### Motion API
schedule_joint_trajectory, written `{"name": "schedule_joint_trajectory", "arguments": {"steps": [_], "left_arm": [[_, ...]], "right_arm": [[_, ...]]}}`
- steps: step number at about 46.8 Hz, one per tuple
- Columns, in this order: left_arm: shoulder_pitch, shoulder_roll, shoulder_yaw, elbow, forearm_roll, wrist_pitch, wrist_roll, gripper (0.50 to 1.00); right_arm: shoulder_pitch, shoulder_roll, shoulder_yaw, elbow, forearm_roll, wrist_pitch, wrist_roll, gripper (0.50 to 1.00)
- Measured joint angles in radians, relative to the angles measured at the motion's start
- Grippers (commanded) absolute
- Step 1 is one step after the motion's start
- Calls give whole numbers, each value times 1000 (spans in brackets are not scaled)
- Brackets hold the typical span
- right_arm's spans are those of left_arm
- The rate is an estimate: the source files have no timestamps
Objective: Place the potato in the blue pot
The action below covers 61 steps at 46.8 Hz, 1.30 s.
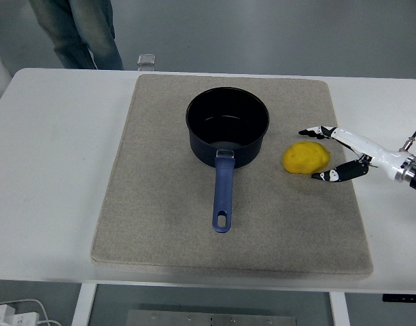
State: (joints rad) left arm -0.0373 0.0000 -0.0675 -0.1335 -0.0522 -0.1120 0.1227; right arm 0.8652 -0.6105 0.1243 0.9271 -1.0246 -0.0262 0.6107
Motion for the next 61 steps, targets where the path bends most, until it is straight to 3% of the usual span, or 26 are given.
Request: {"name": "schedule_joint_trajectory", "arguments": {"steps": [12,61], "left_arm": [[0,0,0,0,0,0,0,1000],[0,0,0,0,0,0,0,1000]], "right_arm": [[1,0,0,-16,0,28,0,500],[2,-2,15,-31,26,43,-3,500]]}}
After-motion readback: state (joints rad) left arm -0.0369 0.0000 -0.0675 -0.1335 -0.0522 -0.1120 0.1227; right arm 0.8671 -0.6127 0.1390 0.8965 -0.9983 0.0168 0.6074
